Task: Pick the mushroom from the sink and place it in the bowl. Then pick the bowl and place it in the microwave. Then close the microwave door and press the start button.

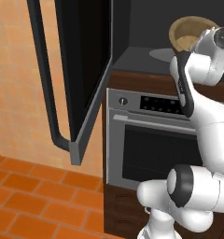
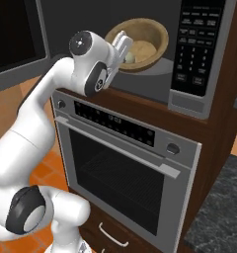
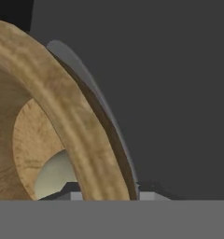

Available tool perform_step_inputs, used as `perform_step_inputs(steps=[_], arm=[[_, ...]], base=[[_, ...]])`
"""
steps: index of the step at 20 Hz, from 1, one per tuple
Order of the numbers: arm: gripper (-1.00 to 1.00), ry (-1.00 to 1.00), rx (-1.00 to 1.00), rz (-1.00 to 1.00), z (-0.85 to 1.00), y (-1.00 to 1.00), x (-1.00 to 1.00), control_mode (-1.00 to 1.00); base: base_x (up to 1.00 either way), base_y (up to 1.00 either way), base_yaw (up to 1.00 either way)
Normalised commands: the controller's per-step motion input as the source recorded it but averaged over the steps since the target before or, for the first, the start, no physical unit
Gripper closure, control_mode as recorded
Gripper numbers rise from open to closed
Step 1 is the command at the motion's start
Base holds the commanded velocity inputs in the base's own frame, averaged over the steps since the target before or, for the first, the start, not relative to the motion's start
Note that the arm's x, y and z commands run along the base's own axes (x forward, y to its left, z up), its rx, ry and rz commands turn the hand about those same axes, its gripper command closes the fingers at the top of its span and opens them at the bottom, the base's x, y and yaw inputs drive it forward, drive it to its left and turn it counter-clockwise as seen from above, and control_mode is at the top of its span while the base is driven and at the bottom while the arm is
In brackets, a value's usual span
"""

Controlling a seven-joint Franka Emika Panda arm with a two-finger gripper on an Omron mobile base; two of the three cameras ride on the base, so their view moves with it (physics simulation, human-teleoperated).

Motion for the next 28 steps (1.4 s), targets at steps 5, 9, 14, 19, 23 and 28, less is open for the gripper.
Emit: perform_step_inputs(steps=[5, 9, 14, 19, 23, 28], arm=[[-1.00, 0.00, 0.00, 0.00, -0.17, 0.00, 0.38, -1.00], [-1.00, -0.02, 0.00, 0.00, -0.12, 0.00, 0.28, -1.00], [-1.00, -0.21, 0.00, 0.00, -0.02, 0.01, 0.00, -1.00], [-1.00, -0.23, 0.00, 0.00, 0.08, 0.17, -0.33, -1.00], [-1.00, -0.26, -0.01, 0.01, 0.30, 0.14, -0.81, -1.00], [-1.00, -0.11, 0.01, 0.05, 0.44, 0.26, -0.96, -1.00]], base=[[0.00, 0.00, 0.00], [0.00, 0.00, 0.00], [0.00, 0.00, 0.00], [0.00, 0.00, 0.00], [0.00, 0.00, 0.00], [0.00, 0.00, 0.00]])
